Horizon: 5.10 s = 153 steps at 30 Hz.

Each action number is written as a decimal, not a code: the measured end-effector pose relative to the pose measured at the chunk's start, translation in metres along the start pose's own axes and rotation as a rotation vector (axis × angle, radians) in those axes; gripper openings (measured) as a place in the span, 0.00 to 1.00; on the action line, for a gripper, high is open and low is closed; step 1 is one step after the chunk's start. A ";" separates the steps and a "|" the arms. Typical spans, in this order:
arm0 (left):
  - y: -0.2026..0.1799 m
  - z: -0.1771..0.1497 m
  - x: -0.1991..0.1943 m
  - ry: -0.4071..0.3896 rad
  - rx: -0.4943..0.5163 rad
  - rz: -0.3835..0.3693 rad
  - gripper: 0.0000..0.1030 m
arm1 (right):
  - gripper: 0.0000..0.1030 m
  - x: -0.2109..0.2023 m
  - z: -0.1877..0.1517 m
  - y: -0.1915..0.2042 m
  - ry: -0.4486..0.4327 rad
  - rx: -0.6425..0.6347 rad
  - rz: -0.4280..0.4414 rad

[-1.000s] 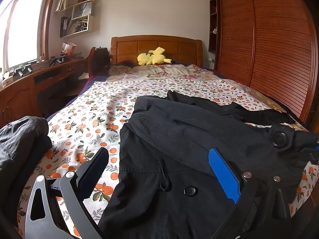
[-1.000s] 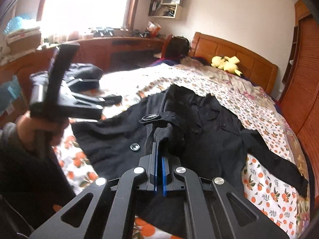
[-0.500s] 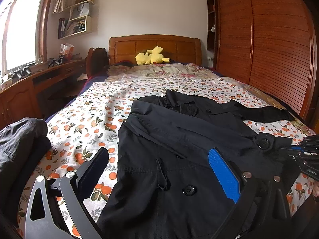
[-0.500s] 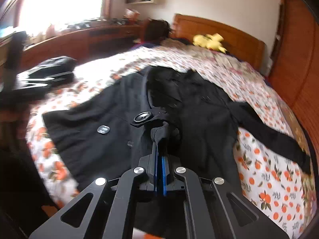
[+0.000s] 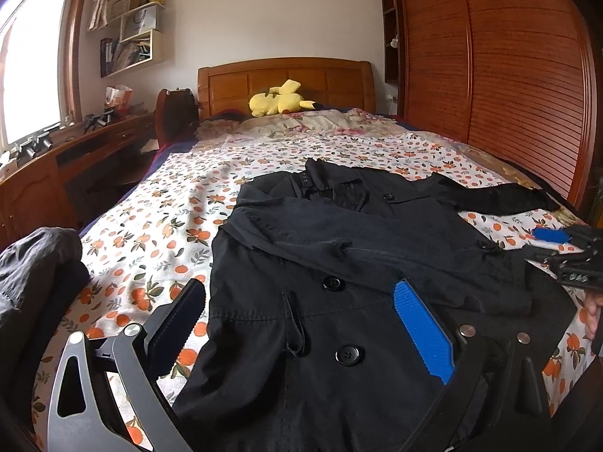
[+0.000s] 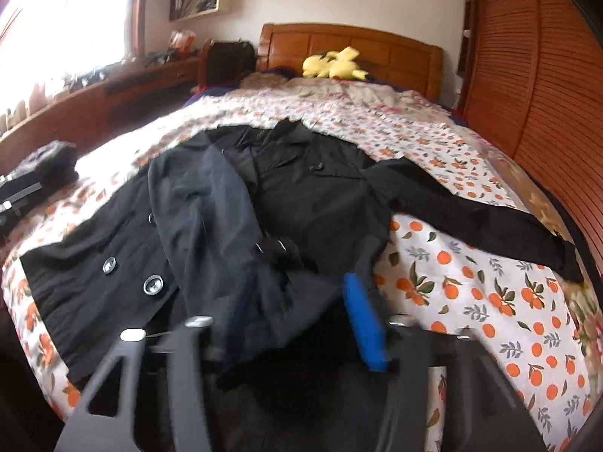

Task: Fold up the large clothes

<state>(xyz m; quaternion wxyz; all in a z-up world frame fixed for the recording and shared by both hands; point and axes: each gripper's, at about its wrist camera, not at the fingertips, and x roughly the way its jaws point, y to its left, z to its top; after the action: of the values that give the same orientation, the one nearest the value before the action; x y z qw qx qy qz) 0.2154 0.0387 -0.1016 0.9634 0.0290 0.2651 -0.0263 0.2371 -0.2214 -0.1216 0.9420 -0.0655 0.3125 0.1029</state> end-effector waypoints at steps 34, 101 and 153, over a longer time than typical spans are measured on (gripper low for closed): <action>-0.076 0.004 0.042 0.037 0.027 -0.056 0.98 | 0.25 -0.063 -0.004 -0.059 -0.138 0.055 -0.035; -0.184 0.039 0.143 0.062 0.188 -0.181 0.98 | 0.02 0.089 0.030 -0.298 0.056 0.146 -0.376; -0.108 0.022 0.041 -0.006 0.126 -0.210 0.98 | 0.02 0.016 0.148 -0.178 -0.011 0.005 -0.277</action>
<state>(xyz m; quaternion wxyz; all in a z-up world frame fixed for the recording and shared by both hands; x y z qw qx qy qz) 0.2548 -0.0721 -0.1079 0.9525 0.0616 0.2614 -0.1439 0.3762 -0.3643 -0.0025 0.9490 -0.1052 0.2958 -0.0285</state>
